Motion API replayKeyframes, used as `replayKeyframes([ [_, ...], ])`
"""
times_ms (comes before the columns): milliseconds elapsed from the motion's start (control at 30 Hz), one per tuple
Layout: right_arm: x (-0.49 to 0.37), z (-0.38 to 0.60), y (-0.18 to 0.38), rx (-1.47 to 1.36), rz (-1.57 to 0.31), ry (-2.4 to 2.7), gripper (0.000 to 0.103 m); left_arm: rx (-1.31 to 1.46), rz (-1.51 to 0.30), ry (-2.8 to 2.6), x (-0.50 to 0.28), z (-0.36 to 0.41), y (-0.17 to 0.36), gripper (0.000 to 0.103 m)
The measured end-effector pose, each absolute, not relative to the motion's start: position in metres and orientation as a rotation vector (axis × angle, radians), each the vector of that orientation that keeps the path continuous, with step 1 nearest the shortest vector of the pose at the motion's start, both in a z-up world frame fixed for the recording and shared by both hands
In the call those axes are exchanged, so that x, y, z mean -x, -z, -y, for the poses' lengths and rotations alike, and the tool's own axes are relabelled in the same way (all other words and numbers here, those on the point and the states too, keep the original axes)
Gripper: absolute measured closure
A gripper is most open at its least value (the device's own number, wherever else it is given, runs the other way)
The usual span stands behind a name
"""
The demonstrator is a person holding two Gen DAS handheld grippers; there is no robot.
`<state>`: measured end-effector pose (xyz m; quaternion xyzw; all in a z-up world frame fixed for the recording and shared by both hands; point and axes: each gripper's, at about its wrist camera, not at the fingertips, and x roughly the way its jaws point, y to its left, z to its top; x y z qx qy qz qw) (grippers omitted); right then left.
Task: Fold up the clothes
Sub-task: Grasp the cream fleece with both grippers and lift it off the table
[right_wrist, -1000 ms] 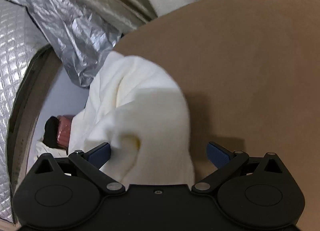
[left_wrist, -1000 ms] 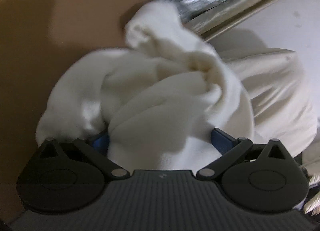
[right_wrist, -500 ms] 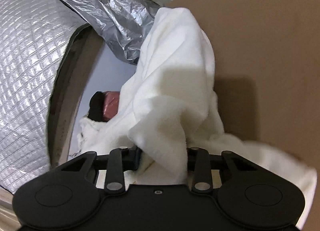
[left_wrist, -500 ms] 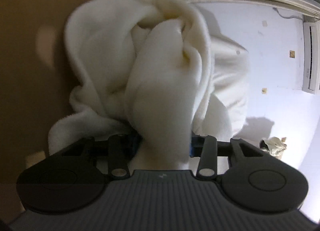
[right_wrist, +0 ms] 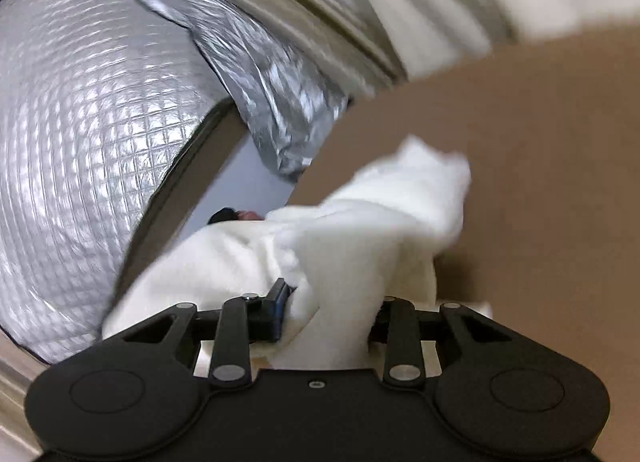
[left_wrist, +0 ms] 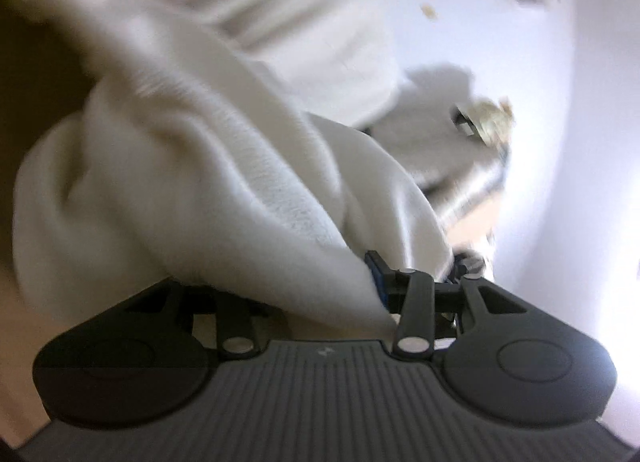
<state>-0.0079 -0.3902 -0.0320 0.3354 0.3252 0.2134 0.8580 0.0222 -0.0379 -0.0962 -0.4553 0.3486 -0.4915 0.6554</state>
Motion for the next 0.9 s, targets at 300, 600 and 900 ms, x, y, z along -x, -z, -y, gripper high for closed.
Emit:
replayKeyframes([
  [300, 0.114, 0.441, -0.013, -0.547, -0.663, -0.346, 0.068, 0.801, -0.845, 1.126, 0.058, 0.104, 0.054, 0.065],
  [600, 0.204, 0.465, -0.034, -0.626, -0.724, -0.414, 0.069, 0.637, -0.762, 0.996, 0.150, 0.119, 0.004, 0.070],
  [900, 0.128, 0.573, -0.066, -0.540, -0.869, -0.066, 0.055, 0.217, -0.728, 0.753, 0.056, 0.247, -0.124, 0.064],
])
